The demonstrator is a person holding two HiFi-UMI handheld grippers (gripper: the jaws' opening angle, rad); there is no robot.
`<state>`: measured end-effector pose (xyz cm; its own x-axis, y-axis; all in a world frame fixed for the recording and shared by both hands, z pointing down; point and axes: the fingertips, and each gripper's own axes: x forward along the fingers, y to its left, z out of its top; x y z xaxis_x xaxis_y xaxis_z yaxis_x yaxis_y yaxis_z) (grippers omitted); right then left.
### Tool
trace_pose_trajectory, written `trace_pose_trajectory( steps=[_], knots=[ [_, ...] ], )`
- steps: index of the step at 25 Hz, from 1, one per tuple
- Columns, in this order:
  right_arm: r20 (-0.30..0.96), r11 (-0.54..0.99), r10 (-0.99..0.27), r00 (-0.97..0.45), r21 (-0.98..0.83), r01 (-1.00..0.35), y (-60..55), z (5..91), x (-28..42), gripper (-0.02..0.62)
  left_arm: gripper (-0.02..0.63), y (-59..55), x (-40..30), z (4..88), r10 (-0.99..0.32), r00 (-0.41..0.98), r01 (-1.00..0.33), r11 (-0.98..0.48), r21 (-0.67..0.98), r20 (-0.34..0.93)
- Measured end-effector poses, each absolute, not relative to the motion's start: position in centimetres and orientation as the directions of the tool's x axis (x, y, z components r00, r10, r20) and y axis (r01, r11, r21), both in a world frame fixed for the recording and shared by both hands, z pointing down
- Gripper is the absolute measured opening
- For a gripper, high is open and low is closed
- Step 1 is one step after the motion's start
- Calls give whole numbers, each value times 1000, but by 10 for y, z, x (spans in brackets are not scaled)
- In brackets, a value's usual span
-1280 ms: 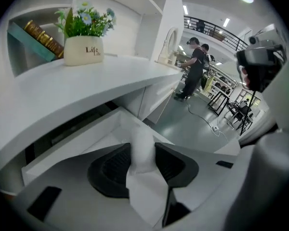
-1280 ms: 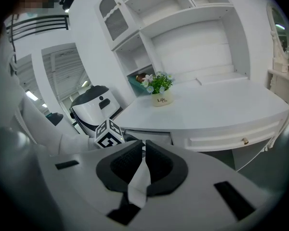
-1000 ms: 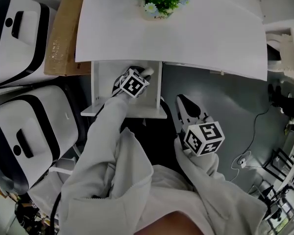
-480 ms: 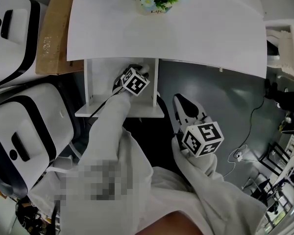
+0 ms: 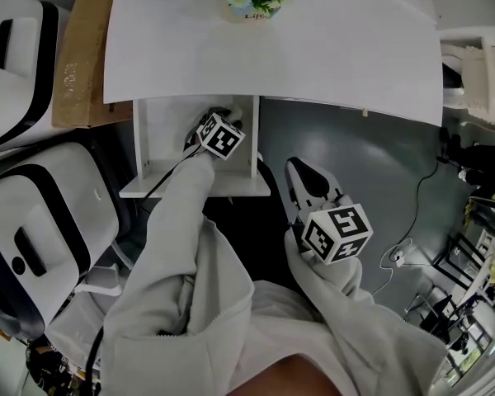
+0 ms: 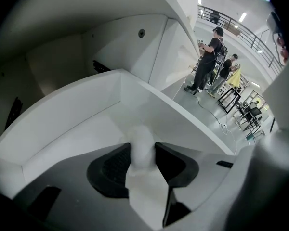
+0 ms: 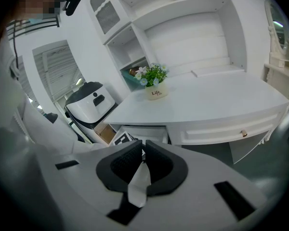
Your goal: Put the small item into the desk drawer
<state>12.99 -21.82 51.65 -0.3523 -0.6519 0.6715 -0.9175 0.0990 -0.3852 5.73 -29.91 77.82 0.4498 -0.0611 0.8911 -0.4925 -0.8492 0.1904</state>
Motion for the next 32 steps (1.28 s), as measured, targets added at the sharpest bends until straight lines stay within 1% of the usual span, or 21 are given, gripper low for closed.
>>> trace_pose_trajectory(
  steps=[3, 6, 9, 15, 20, 25, 29, 32],
  knots=[
    [669, 101, -654, -354, -386, -917, -217, 516, 129, 44, 175, -297, 57, 777, -66, 448, -499, -846, 188, 891],
    [661, 107, -661, -356, -386, -916, -218, 513, 128, 44, 190, -295, 58, 773, -47, 468, -519, -823, 232, 882],
    [652, 110, -669, -358, -389, -915, -217, 509, 127, 45, 238, -294, 59, 768, -30, 500, -536, -796, 283, 865],
    [628, 122, -687, -365, -396, -910, -217, 501, 124, 44, 296, -293, 53, 749, -17, 550, -569, -739, 361, 835],
    [606, 137, -701, -377, -404, -905, -215, 494, 117, 44, 305, -287, 47, 719, -9, 601, -554, -726, 408, 799],
    [584, 159, -713, -389, -406, -900, -214, 490, 109, 44, 304, -285, 31, 685, -57, 657, -588, -662, 464, 752],
    [570, 174, -719, -398, -407, -897, -212, 486, 101, 44, 302, -288, 16, 653, -135, 711, -620, -582, 526, 690],
    [558, 196, -720, -412, -405, -893, -212, 482, 94, 46, 302, -291, 5, 626, -204, 741, -628, -549, 552, 640]
  ],
)
